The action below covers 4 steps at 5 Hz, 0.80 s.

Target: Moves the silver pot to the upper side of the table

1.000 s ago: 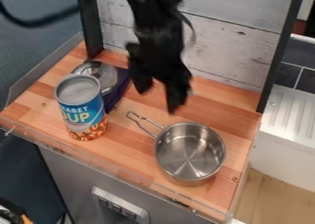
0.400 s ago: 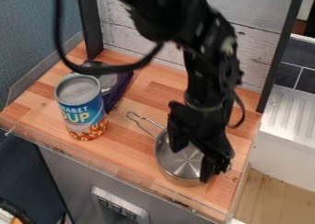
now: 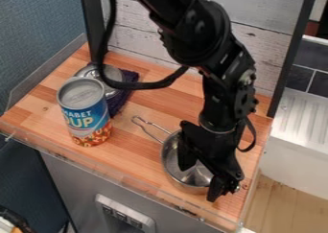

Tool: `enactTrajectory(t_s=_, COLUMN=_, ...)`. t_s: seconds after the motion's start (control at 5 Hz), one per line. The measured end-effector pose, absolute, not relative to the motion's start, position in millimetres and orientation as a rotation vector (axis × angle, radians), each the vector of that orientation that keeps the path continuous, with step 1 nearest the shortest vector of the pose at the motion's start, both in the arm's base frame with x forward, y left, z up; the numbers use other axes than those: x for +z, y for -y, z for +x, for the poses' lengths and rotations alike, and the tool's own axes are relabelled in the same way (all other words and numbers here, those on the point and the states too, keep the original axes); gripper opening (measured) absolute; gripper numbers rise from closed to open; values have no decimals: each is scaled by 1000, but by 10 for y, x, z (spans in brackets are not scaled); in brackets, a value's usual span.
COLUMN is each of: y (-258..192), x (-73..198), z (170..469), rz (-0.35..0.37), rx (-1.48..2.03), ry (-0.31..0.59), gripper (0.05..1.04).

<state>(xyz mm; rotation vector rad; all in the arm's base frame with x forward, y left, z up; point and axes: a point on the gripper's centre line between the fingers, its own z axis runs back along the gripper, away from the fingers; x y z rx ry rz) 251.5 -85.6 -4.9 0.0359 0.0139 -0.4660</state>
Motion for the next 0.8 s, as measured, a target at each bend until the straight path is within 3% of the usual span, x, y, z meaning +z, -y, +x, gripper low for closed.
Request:
enactTrajectory(t_s=0.4, y=885, x=-66, z=2524, rz=16, rx=-511, ry=0, gripper=349)
enactTrajectory(t_s=0.6, y=852, x=-78, z=2519, rz=14, rx=-536, ry=-1, gripper=150)
enactTrajectory(t_s=0.8, y=823, x=-46, z=2486, rz=14, rx=-593, ry=-3, gripper=88)
